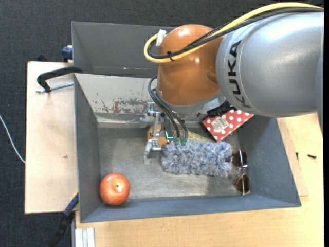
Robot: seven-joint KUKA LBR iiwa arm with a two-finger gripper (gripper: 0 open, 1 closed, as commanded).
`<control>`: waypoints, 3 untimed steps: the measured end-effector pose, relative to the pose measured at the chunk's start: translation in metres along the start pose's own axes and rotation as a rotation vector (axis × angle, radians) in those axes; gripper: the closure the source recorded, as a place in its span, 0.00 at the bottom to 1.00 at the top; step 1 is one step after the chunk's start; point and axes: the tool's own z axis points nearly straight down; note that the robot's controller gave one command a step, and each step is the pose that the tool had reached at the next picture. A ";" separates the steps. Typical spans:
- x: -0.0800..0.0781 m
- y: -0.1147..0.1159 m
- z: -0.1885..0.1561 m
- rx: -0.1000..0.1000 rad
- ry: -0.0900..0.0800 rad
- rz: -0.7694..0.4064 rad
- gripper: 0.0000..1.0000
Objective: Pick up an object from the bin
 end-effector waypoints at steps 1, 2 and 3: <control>-0.002 -0.001 -0.004 -0.001 -0.008 0.002 0.00; -0.051 -0.064 0.087 -0.002 -0.009 -0.104 1.00; -0.052 -0.064 0.087 -0.002 -0.010 -0.105 0.00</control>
Offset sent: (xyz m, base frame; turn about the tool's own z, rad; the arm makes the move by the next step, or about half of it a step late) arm 0.0497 -0.0655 -0.0891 -0.1047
